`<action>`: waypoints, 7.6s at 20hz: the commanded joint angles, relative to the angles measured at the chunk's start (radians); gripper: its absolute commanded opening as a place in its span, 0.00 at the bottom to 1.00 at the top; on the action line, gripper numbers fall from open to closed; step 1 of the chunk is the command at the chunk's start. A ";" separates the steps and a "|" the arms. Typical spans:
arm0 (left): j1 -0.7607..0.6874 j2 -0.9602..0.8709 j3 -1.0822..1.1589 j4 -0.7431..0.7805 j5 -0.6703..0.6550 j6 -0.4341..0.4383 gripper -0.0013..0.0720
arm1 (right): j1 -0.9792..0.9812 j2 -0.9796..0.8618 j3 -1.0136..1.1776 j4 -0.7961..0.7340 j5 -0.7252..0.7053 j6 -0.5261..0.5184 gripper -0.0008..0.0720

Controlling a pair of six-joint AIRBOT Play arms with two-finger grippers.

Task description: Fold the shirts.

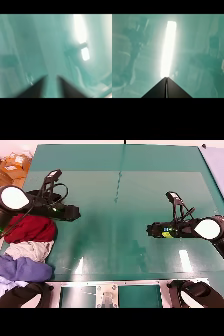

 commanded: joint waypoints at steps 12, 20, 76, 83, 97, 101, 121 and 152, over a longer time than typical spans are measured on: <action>0.066 -0.050 0.000 0.777 0.239 0.039 0.99 | 0.001 -0.005 -0.001 0.004 -0.255 0.000 0.03; 0.483 -0.546 0.258 0.650 0.386 0.052 0.99 | 0.001 -0.055 -0.001 0.004 -0.282 0.000 0.11; 0.041 -0.666 0.119 -0.549 0.204 0.233 0.76 | -0.322 -0.192 -0.434 0.616 -0.252 -0.523 0.61; 0.048 -0.698 0.117 -0.566 0.074 0.285 0.06 | -0.240 -0.314 -0.395 0.729 -0.394 -0.611 0.60; 0.298 -0.324 0.420 -0.509 -0.133 0.227 0.05 | -0.640 -0.146 0.070 0.537 -0.153 -0.660 0.03; 0.296 -0.090 0.651 -0.535 -0.069 0.221 0.05 | -0.639 0.004 0.441 0.545 -0.076 -0.620 0.03; 0.133 -0.501 1.081 -0.798 0.342 0.515 0.05 | -0.640 0.303 0.423 0.412 -0.014 -0.381 0.03; 0.265 -0.485 0.379 -0.235 -0.358 0.251 0.05 | -0.980 -0.300 -0.087 0.262 -0.194 -0.550 0.61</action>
